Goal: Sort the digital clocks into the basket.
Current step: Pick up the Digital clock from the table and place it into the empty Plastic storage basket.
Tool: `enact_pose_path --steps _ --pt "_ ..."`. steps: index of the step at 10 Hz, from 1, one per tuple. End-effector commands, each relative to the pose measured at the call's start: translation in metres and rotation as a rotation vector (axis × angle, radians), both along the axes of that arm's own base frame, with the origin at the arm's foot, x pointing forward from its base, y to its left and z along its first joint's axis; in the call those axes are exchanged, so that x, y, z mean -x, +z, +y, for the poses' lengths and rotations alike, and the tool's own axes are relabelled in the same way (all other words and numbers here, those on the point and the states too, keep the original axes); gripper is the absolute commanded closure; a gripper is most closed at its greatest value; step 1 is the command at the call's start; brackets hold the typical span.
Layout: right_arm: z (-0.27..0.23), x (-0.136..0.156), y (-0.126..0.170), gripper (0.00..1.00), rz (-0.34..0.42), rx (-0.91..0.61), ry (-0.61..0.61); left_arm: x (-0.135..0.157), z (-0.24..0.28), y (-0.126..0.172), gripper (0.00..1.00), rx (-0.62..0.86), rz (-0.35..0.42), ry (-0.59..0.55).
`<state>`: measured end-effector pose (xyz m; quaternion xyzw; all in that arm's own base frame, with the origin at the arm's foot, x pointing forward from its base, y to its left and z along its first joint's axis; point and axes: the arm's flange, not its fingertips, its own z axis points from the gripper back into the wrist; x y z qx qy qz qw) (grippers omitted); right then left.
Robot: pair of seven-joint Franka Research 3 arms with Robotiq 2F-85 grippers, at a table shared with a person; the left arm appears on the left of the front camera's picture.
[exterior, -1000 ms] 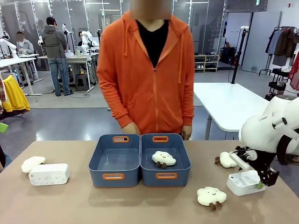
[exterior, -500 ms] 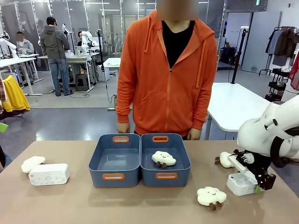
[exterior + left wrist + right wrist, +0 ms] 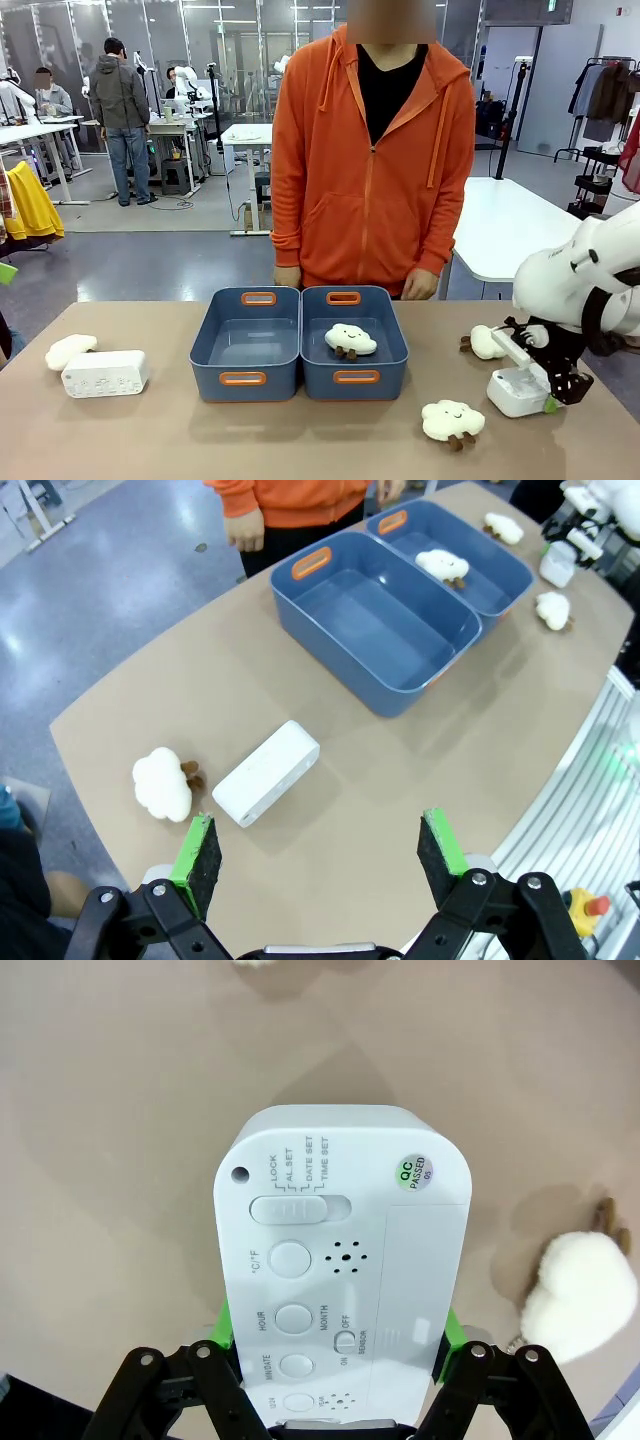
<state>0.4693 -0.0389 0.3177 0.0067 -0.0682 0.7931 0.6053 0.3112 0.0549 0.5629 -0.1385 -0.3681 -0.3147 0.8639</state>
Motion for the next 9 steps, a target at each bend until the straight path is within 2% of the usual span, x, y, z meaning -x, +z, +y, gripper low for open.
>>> enact_pose_path --steps 1,2,3,4,5,7,8,9 --pt "-0.020 0.022 0.076 1.00 -0.040 -0.159 -0.003 0.001 0.002 0.000 0.00 -0.009 -0.005 -0.016" --pt "-0.033 0.035 0.119 1.00 -0.066 -0.223 -0.040 0.001 0.002 0.000 0.00 -0.009 -0.005 -0.016" --pt "-0.039 0.042 0.149 1.00 -0.032 -0.276 -0.104 0.001 0.002 0.000 0.00 -0.009 -0.005 -0.016" --pt "-0.023 0.051 0.168 1.00 0.009 -0.343 -0.063 0.001 0.002 0.000 0.00 -0.009 -0.005 -0.016" --pt "0.005 0.054 0.191 1.00 0.009 -0.374 -0.111 0.001 0.002 0.000 0.00 -0.009 -0.005 -0.016" --pt "0.080 0.044 0.232 1.00 -0.118 -0.358 -0.198 0.001 0.002 0.000 0.00 -0.009 -0.005 -0.016" --pt "0.125 0.038 0.241 1.00 -0.108 -0.369 -0.236 0.001 0.002 0.000 0.00 -0.009 -0.005 -0.016" --pt "0.164 0.036 0.247 1.00 -0.139 -0.365 -0.258 0.001 0.002 0.000 0.00 -0.009 -0.005 -0.016"
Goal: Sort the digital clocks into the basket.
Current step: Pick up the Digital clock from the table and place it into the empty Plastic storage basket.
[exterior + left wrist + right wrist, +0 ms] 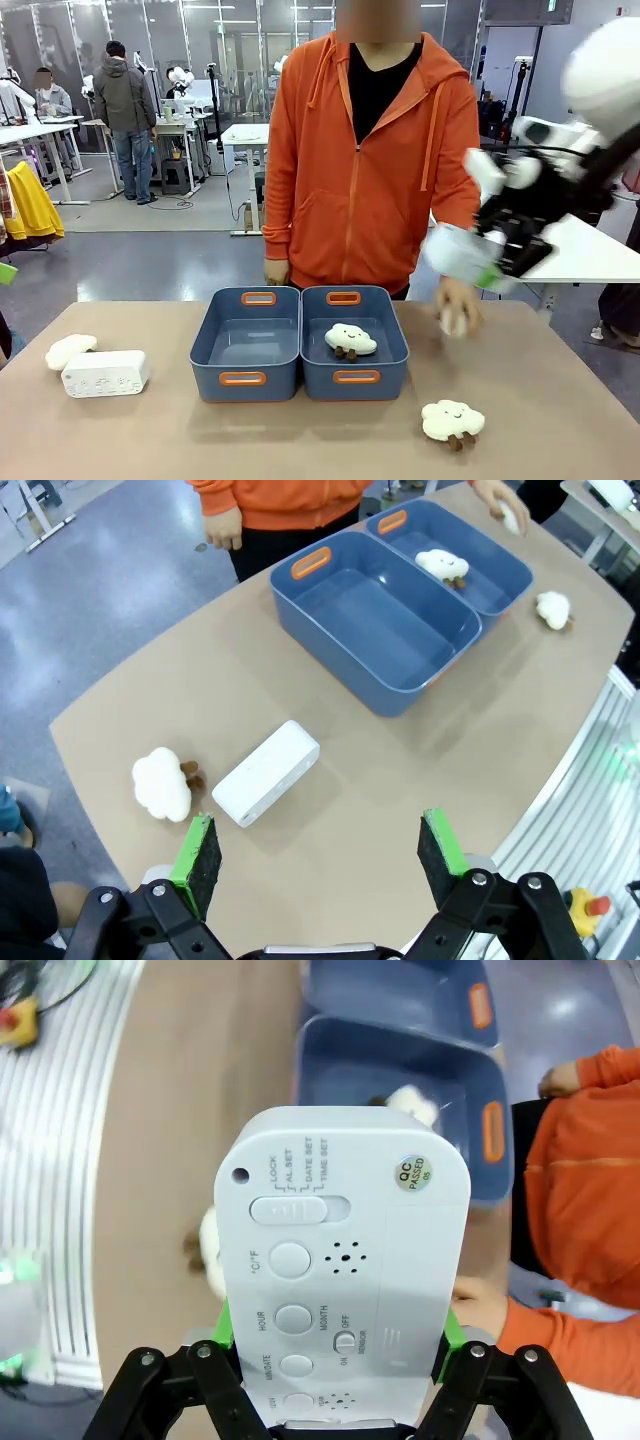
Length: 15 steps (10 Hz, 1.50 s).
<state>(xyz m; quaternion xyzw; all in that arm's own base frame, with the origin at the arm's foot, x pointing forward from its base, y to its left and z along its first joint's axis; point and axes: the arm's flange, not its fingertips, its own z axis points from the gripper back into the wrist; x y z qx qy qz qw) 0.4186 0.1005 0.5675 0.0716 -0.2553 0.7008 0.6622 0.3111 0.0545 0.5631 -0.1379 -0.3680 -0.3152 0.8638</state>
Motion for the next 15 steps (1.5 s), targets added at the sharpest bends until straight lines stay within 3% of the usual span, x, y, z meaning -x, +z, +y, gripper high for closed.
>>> enact_pose_path --steps 1,2,3,4,5,9,13,15 --pt "0.067 -0.011 0.000 1.00 -0.031 0.005 -0.113 0.001 0.002 0.000 0.00 -0.007 -0.005 -0.016" --pt "0.092 0.013 0.006 1.00 -0.077 0.019 -0.046 0.001 0.002 0.000 0.00 -0.007 -0.005 -0.016" --pt "0.044 0.073 0.035 1.00 -0.136 -0.065 0.078 0.001 0.002 0.000 0.00 -0.007 -0.005 -0.016" --pt "-0.024 0.100 0.061 1.00 -0.225 -0.219 0.037 0.001 0.002 0.000 0.00 -0.007 -0.005 -0.016" --pt "-0.071 0.109 0.067 1.00 -0.269 -0.226 -0.049 0.001 0.002 0.000 0.00 -0.007 -0.005 -0.016" --pt "-0.178 0.123 0.037 1.00 -0.209 -0.423 -0.189 0.001 0.002 0.000 0.00 -0.007 -0.005 -0.016" --pt "-0.224 0.129 0.027 1.00 -0.242 -0.488 -0.272 0.001 0.002 0.000 0.00 -0.007 -0.005 -0.016" --pt "-0.217 0.124 0.026 1.00 -0.222 -0.472 -0.264 0.001 0.002 0.000 0.00 -0.007 -0.005 -0.016"
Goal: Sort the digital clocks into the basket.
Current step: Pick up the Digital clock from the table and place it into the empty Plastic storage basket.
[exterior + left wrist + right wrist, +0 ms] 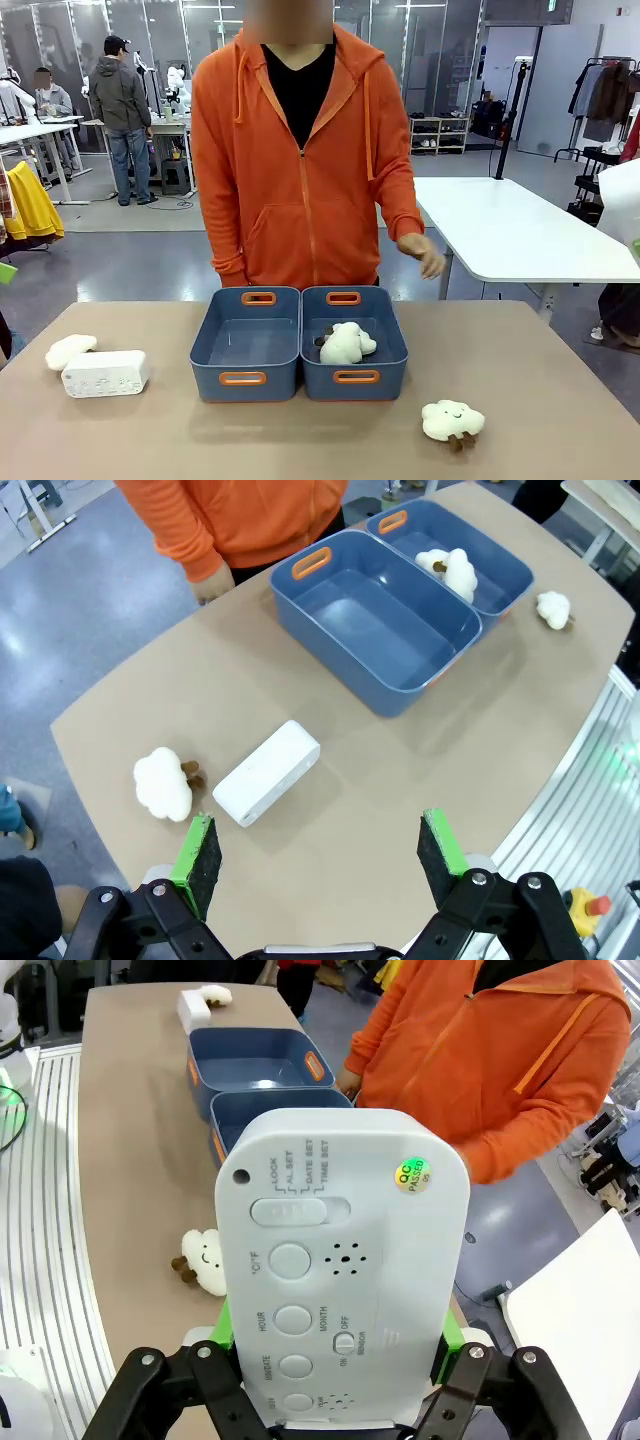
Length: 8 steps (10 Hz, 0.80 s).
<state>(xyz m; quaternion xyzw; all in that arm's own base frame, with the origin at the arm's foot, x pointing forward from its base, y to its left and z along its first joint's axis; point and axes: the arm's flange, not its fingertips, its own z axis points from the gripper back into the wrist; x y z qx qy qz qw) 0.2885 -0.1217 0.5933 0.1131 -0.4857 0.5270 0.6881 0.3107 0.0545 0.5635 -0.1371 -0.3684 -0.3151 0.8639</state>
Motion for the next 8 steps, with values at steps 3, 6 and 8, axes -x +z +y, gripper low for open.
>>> enact_pose_path --steps 3,6,8 --pt "0.129 -0.038 0.033 1.00 0.009 0.223 0.198 0.000 0.002 -0.001 0.00 -0.006 -0.004 -0.017" --pt "0.318 -0.070 0.030 1.00 0.037 0.478 0.347 0.000 0.002 -0.001 0.00 -0.006 -0.004 -0.017" --pt "0.437 -0.109 -0.004 1.00 0.044 0.551 0.360 0.000 0.002 -0.001 0.00 -0.006 -0.004 -0.017"
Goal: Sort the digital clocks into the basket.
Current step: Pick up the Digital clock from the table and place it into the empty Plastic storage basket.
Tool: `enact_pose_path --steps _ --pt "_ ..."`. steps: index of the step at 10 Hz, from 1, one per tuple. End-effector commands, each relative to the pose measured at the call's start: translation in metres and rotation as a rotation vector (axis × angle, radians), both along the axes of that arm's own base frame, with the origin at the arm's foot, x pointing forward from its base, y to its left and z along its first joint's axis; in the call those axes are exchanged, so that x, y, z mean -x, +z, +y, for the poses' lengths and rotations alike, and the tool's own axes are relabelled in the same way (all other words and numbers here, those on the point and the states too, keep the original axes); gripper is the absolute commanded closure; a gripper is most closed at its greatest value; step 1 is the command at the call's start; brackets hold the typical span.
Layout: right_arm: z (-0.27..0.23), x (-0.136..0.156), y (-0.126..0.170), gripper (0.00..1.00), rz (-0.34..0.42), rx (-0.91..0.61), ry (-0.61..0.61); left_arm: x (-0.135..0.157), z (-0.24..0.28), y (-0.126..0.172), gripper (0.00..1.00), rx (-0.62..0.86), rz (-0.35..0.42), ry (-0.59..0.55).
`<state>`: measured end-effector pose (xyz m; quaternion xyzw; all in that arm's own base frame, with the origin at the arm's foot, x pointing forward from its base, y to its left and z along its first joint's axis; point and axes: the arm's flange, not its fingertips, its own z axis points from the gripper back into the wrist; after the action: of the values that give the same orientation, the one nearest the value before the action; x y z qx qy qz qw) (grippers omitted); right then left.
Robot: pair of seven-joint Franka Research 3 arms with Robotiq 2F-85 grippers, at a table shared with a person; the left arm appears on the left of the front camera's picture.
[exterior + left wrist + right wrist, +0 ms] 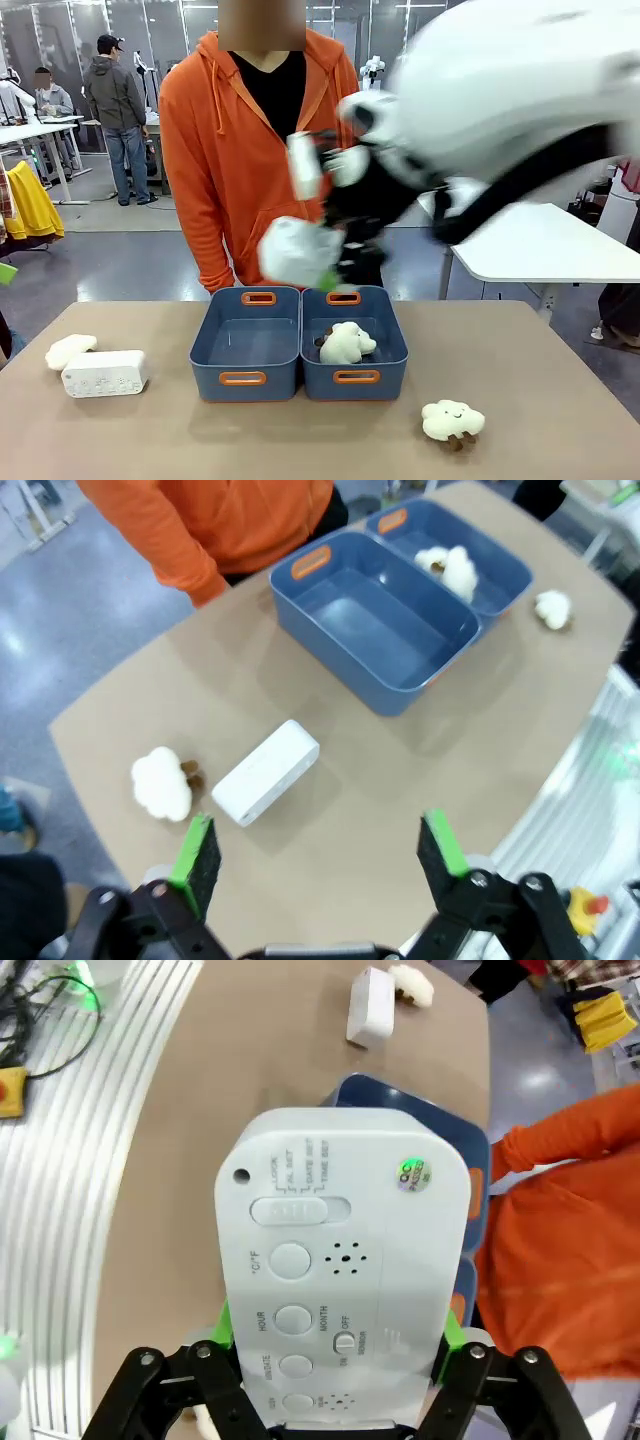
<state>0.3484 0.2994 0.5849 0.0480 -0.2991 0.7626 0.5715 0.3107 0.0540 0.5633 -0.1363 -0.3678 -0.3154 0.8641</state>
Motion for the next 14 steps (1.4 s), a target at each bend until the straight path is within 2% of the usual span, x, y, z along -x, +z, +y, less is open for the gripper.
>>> enact_pose_path --steps 1,2,3,6,9,12,13,14 --pt "0.061 -0.062 -0.018 1.00 0.023 0.081 -0.077 0.000 0.003 0.000 0.00 -0.004 -0.004 -0.017" --pt "0.101 -0.070 -0.042 1.00 0.020 0.104 -0.082 0.000 0.003 0.000 0.00 -0.004 -0.004 -0.017" --pt "0.136 -0.083 -0.068 1.00 -0.018 0.128 -0.077 0.000 0.003 0.000 0.00 -0.004 -0.004 -0.017" --pt "0.174 -0.122 -0.121 1.00 0.054 0.156 -0.105 0.000 0.003 0.000 0.00 -0.004 -0.004 -0.017" --pt "0.183 -0.163 -0.174 1.00 0.114 0.186 -0.136 0.000 0.003 0.000 0.00 -0.004 -0.004 -0.017" --pt "0.164 -0.176 -0.219 1.00 0.172 0.245 -0.170 0.000 0.003 0.000 0.00 -0.004 -0.004 -0.017" --pt "0.157 -0.174 -0.225 1.00 0.171 0.263 -0.173 0.000 0.003 0.000 0.00 -0.004 -0.004 -0.017" --pt "0.152 -0.173 -0.226 0.08 0.181 0.267 -0.186 0.000 0.003 0.000 0.00 -0.004 -0.004 -0.017"
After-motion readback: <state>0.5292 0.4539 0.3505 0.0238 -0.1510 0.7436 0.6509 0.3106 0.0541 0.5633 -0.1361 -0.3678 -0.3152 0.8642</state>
